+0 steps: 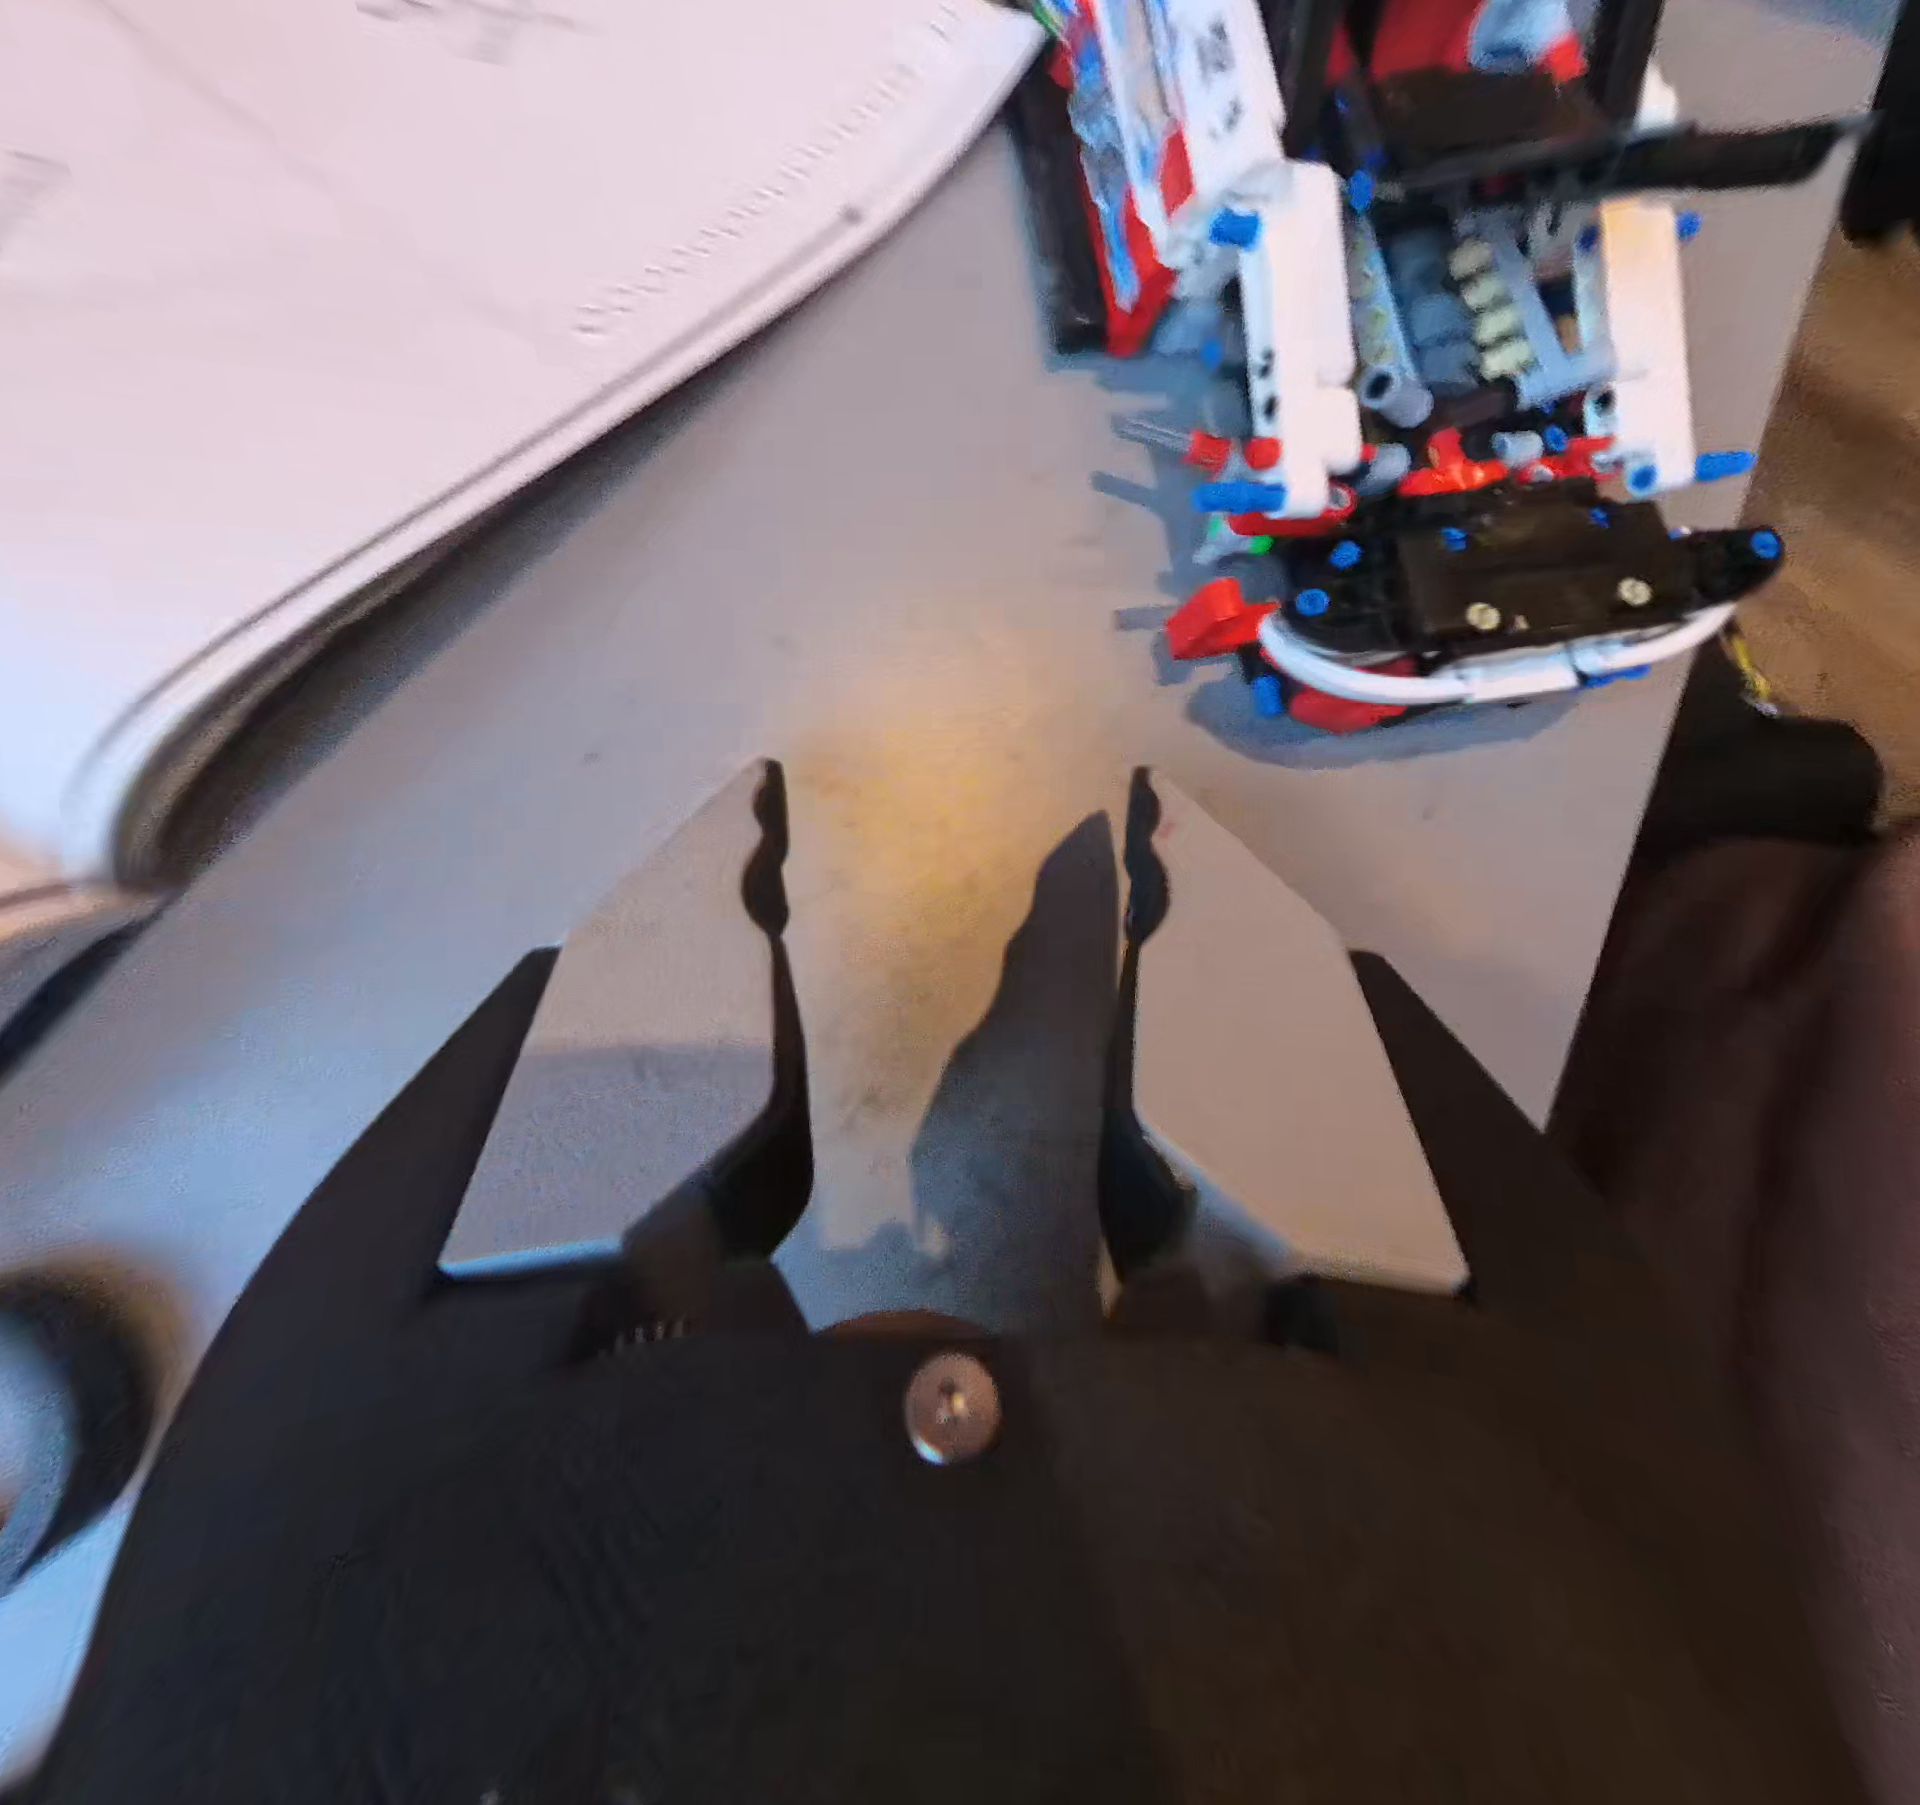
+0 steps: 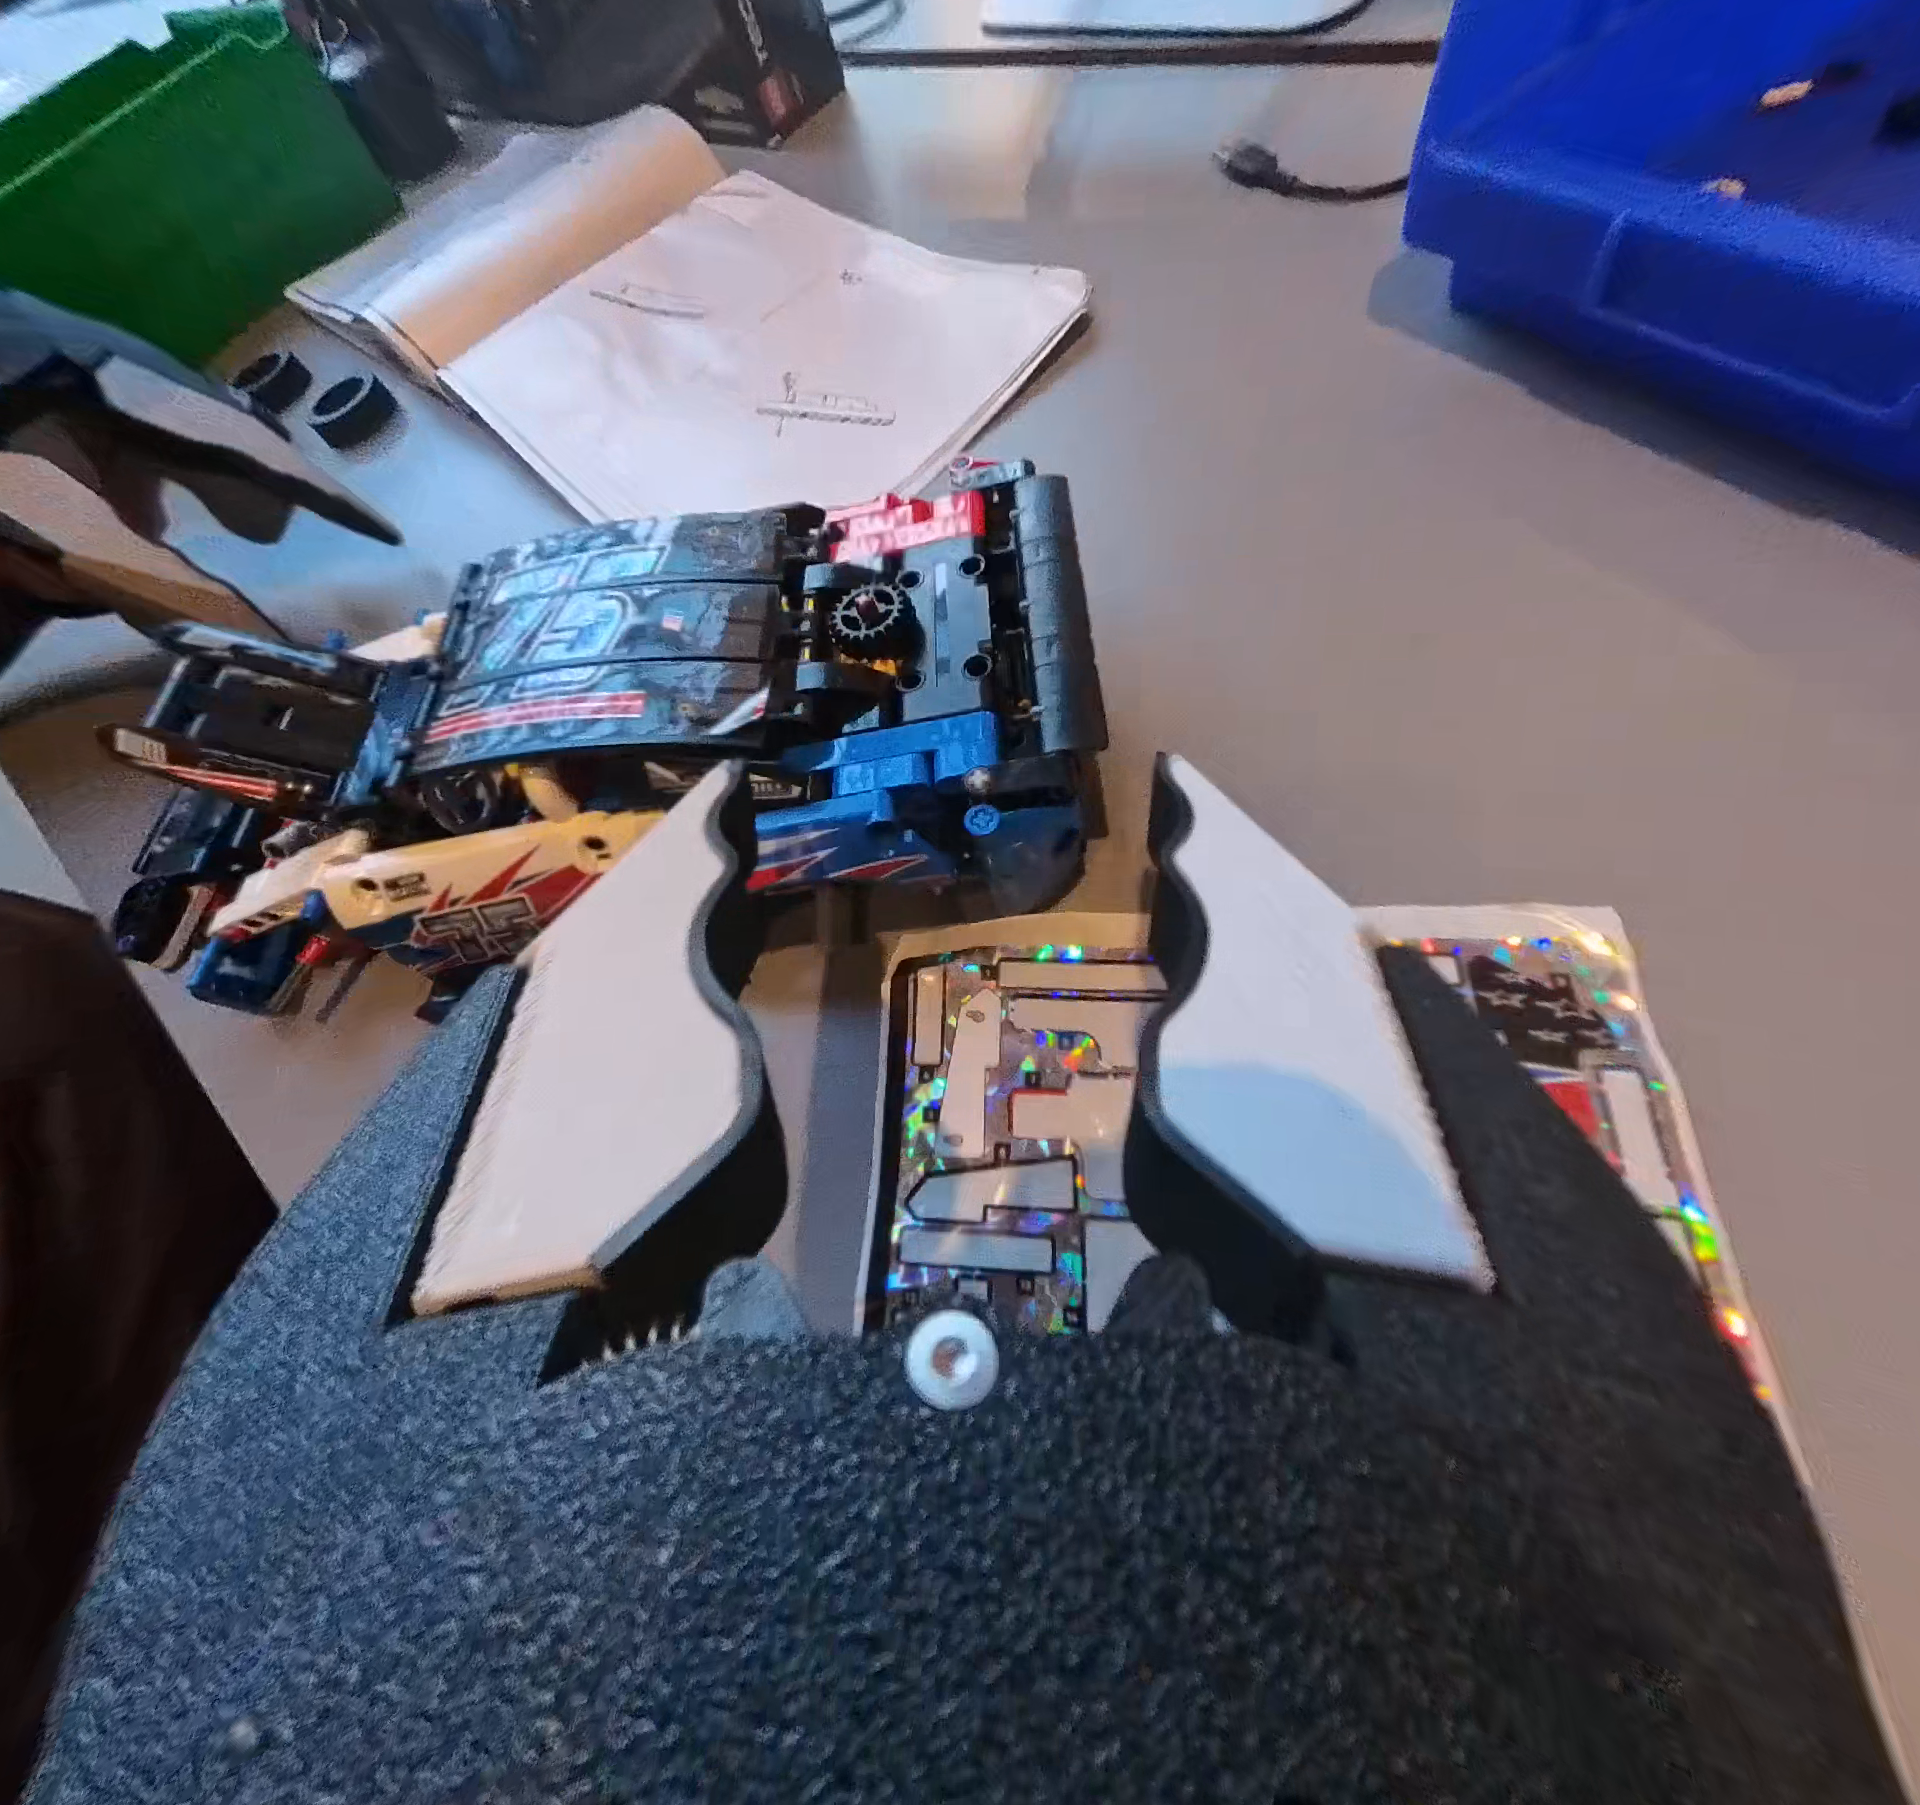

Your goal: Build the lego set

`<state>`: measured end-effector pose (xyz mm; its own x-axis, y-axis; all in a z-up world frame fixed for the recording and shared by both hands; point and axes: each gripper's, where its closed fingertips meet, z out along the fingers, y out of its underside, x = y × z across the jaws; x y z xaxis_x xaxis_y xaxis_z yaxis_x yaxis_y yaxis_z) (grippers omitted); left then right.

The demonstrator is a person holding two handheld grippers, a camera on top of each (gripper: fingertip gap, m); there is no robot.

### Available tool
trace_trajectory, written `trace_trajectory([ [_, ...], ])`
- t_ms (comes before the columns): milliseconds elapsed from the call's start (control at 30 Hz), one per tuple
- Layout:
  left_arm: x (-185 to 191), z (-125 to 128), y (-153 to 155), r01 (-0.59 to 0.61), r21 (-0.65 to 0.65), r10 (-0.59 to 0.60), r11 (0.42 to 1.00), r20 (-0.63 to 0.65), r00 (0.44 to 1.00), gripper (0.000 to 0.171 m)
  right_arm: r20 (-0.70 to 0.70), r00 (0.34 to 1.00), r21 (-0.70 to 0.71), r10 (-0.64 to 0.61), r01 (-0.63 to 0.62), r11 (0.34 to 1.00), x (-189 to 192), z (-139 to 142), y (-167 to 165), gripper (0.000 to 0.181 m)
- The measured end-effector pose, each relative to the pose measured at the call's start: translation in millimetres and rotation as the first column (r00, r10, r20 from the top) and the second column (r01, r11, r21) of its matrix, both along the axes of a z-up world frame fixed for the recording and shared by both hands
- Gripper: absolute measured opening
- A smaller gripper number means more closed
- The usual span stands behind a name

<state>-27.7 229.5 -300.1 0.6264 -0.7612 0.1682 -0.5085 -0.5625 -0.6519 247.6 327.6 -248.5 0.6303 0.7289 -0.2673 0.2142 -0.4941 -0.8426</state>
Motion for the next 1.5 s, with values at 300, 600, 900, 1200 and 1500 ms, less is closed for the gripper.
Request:
trace_trajectory([
  [300,66.4,-6.5,-3.3,0.235,-0.034,-0.232,0.971,0.076,0.97,0.021,-0.015,0.991,-0.081,0.131,-0.132,0.988,-11.0,-17.3,9.3,0.093],
  [600,72.5,9.1,54.0,0.342,0.172,-0.319,0.924,-0.147,0.936,0.067,0.005,1.0,0.05,-0.013,0.013,0.999,29.8,1.5,16.9,0.077],
  [900,42.8,5.6,115.8,0.489,0.132,-0.414,0.863,-0.372,0.831,0.077,-0.017,1.0,0.11,0.014,-0.012,0.994,16.6,7.0,18.8,0.073],
  [1200,31.7,-5.9,118.7,0.492,0.113,-0.428,0.864,-0.351,0.833,0.052,-0.059,0.998,0.114,0.034,-0.027,0.993,12.8,16.2,19.9,0.073],
  [1500,31.5,0.2,118.4,0.423,0.008,-0.42,0.906,-0.105,0.902,0.025,-0.051,0.998,0.104,0.035,-0.029,0.994,8.7,11.3,16.3,0.071],
])
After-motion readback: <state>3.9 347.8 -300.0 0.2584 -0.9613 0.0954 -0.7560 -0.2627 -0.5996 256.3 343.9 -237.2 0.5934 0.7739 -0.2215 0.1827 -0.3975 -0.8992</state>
